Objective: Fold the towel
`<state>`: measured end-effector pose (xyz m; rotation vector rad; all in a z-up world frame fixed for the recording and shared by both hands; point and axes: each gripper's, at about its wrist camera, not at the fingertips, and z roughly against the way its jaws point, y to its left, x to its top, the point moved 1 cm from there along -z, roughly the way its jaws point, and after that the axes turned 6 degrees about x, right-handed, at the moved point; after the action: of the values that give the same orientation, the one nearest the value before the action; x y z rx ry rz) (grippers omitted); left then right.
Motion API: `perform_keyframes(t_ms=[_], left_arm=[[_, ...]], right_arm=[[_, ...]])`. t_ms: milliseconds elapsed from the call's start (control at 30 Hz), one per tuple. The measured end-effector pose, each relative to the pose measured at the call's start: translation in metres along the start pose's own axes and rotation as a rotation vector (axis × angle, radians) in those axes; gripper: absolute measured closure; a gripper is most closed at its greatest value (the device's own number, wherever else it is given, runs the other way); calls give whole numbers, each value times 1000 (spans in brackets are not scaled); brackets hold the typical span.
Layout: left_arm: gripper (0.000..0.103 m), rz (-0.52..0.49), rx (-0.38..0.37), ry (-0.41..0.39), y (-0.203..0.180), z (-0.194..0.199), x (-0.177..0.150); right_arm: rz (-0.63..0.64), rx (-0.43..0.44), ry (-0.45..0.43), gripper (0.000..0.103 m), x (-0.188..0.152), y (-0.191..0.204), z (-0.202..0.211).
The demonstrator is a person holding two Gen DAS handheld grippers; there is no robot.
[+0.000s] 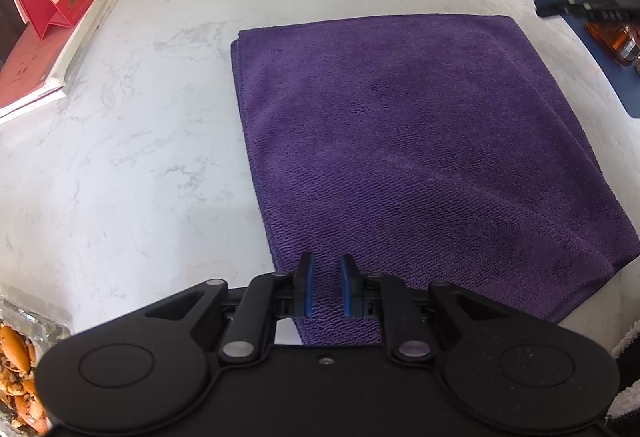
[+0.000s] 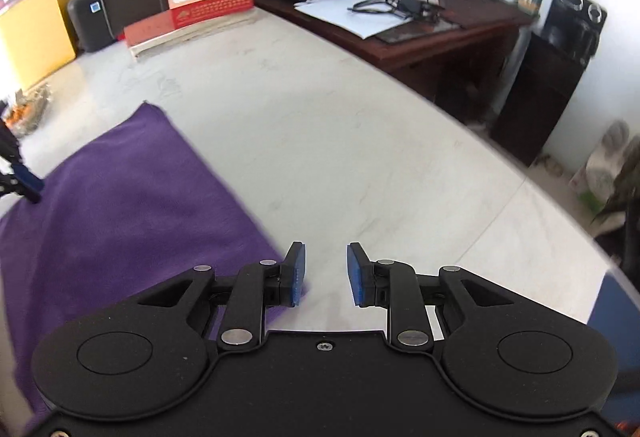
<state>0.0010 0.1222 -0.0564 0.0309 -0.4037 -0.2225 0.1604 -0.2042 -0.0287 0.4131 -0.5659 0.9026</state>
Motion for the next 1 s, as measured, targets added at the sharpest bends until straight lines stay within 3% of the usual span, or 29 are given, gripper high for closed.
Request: perform_keyframes(t_ms=[67,167,433,500,600,700,833,900,1000], left_arm=[[90,4,-5,-31,-4,13,1],[90,26,-86,-93,-22,39,-1],[90,-89,-239,-104,-107,55,-28],[90,-97,-257,-106,-121,56,-36],[90,-96,-264,-109,-132,58,-44],[90,-95,-257,-118,-137,67,-52],[89,-67,-256,-127,-137,76,-61],[88,-61,-247,-119,-140,79,-66],[85,-56,-238,-113,-144,84,-72]], right_arm=[[-55,10,-19,76,-12,8,6],[-77,23,-49,65,-22,32,7],[-342,83,-230,43,-67,70,52],[-436,130,-342,20,-76,74,75],[-536,213,-477,0,-86,75,100],[-558,284,-566,0,-89,80,129],[-491,353,-699,0,-83,95,166],[-485,551,-822,0,-87,91,168],[-574,1017,-915,0,-90,68,151]])
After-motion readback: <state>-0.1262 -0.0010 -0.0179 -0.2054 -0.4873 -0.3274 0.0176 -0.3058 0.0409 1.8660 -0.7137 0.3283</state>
